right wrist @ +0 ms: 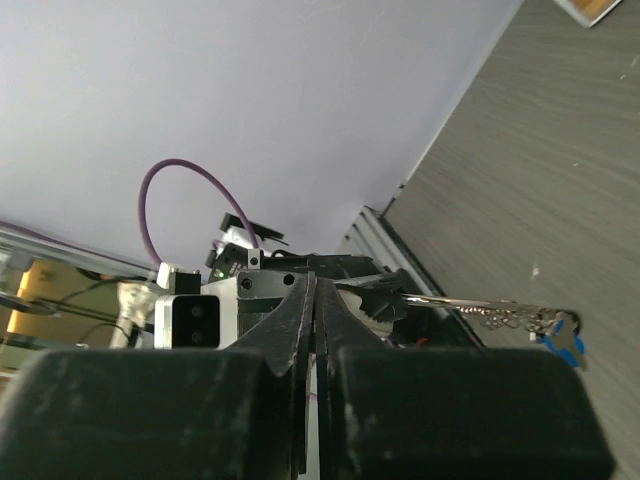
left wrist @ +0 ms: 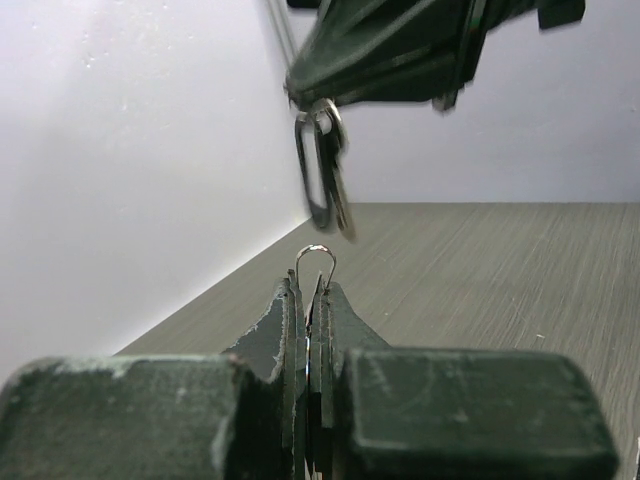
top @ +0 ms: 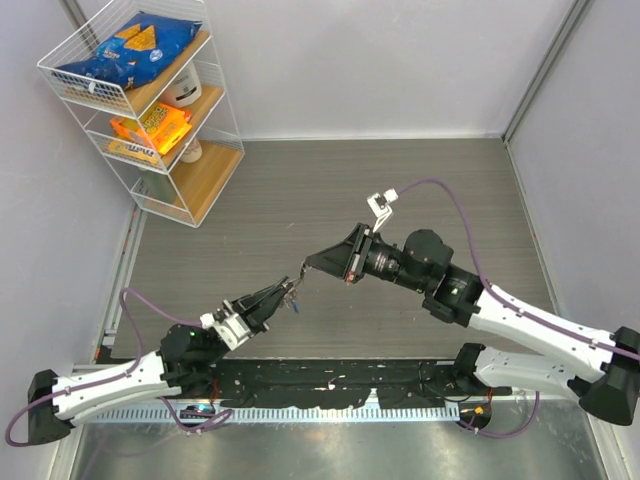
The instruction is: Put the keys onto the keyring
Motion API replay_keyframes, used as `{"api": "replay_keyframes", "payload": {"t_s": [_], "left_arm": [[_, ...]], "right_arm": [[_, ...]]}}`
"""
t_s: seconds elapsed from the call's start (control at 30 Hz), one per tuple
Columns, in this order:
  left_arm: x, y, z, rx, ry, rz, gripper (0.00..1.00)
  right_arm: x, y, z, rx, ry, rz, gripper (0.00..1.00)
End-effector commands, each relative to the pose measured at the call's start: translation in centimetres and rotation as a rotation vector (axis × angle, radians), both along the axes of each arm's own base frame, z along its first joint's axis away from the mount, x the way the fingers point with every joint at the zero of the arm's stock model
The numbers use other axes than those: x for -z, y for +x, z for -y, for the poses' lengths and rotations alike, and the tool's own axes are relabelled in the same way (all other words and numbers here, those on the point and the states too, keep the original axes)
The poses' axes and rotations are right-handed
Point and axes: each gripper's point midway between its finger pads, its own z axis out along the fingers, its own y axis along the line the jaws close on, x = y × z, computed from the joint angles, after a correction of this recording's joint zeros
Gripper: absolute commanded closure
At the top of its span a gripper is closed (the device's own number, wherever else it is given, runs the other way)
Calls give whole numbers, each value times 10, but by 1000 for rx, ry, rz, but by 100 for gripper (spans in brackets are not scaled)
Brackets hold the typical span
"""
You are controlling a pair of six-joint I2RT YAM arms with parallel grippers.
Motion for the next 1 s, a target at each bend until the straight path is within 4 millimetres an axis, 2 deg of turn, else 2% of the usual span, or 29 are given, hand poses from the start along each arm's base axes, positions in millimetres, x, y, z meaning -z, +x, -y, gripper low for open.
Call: {"api": "replay_keyframes", "payload": {"t_s": [0.0, 0.1, 0.23, 0.5, 0.7, 0.83, 0.97], "left_arm": [[-33, 2, -14, -32, -111, 8, 100], [-34, 2, -15, -36, -118, 5, 100], [-35, 2, -15, -32, -128, 0, 100], [-46, 1, -20, -21, -194, -20, 100], [-56, 11, -21, -50, -201, -149, 100], [-63, 16, -25, -73, -216, -206, 100], [-60, 22, -24, -99, -187, -282, 100]], "right_arm": [[-25, -2, 25, -5, -267, 339, 94], [-28, -1, 41, 14, -376, 491, 94], [-36, -10, 46, -21, -363, 576, 94], [-37, -22, 39, -129, -380, 684, 94], [-39, -21, 37, -142, -403, 821, 94], [-43, -20, 33, -129, -414, 946, 94], [-45, -15, 24, -98, -491, 1133, 94]]}}
